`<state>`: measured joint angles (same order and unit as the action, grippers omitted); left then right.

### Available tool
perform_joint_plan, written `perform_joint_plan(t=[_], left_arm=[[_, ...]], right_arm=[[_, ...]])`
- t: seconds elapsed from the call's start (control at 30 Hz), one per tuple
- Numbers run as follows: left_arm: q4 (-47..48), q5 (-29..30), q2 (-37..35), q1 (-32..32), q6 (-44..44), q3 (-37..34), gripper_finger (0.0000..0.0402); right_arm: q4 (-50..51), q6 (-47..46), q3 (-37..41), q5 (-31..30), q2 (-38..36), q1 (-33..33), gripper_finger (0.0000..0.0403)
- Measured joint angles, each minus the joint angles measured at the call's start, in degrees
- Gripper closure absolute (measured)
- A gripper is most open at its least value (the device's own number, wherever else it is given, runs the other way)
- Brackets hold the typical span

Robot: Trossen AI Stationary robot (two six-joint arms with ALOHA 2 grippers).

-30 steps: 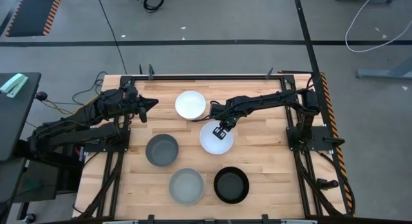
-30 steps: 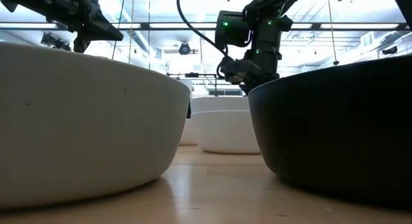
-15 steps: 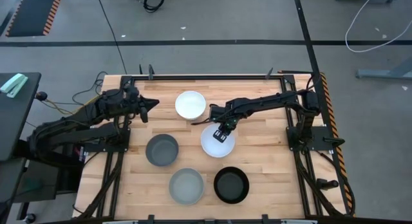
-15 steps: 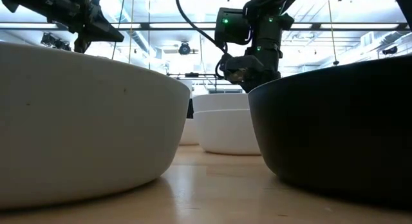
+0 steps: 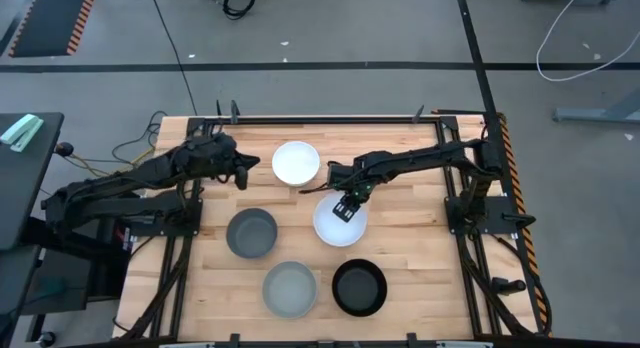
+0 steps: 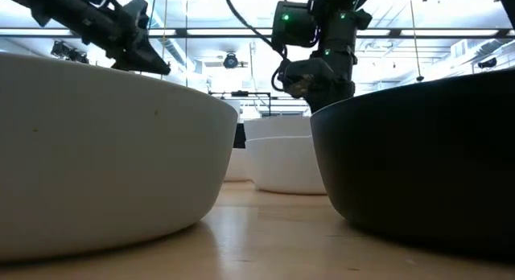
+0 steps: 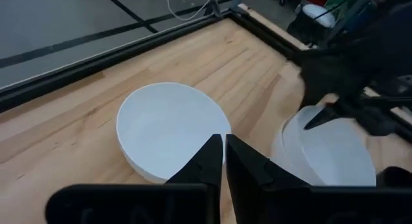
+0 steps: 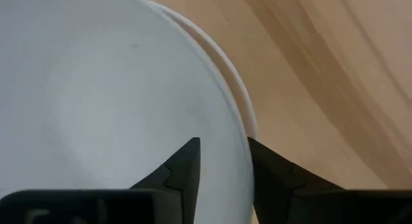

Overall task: Nest bowls inside each other
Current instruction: Stack the top right white bowl on top of the bottom white bowl, then stack the top white bowl on top of the bottom white bowl

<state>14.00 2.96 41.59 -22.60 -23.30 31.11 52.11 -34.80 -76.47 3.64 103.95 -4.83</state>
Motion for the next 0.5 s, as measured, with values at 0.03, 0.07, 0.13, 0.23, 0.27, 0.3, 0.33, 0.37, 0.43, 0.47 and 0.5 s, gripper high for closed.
perform_joint_plan(t=[0.03, 0.07, 0.13, 0.23, 0.27, 0.3, 0.33, 0.37, 0.43, 0.47, 0.5], left_arm=[[-0.41, 0.05, 0.74, -0.45, 0.01, 0.00, 0.0378], [-0.61, 0.12, 1.65, -1.04, 0.01, 0.00, 0.0378], [-0.42, 0.21, 3.46, -2.40, 0.11, 0.00, 0.0377], [-0.59, 0.21, 5.79, -4.51, 0.61, 0.00, 0.0372], [-0.67, 0.21, 6.58, -5.21, 0.63, 0.00, 0.0369], [-0.71, 0.20, 7.27, -5.86, 0.94, 0.00, 0.0367], [-0.76, -0.02, 7.91, -6.49, 1.67, 0.13, 0.0366], [-0.47, -0.57, 8.65, -7.13, 2.72, 0.68, 0.0364], [-0.26, -1.99, 10.52, -8.42, 4.40, 2.87, 0.0362], [-0.17, -2.60, 11.47, -9.04, 5.13, 4.17, 0.0361], [0.32, -3.21, 12.60, -9.68, 5.96, 5.83, 0.0361]], right_arm=[[0.41, -0.17, 0.00, -0.01, -0.75, -0.01, 0.0279], [0.70, -0.36, 0.00, -0.07, -1.62, -0.04, 0.0279], [1.34, -1.28, 0.00, -0.15, -3.26, -0.06, 0.0280], [1.55, -2.42, 0.00, -0.28, -5.81, -0.01, 0.0280], [1.59, -2.93, 0.00, -0.58, -6.56, -0.01, 0.0280], [1.62, -3.21, 0.00, -0.84, -7.21, -0.03, 0.0280], [1.79, -3.55, 0.00, -1.13, -7.75, -0.03, 0.0280], [2.20, -3.73, 0.00, -1.31, -8.23, -0.03, 0.0280], [3.25, -3.82, 0.00, -1.45, -9.22, -0.03, 0.0280], [3.78, -3.83, 0.00, -1.46, -9.77, -0.07, 0.0280], [4.44, -3.81, 0.00, -1.50, -10.29, -0.28, 0.0280]])
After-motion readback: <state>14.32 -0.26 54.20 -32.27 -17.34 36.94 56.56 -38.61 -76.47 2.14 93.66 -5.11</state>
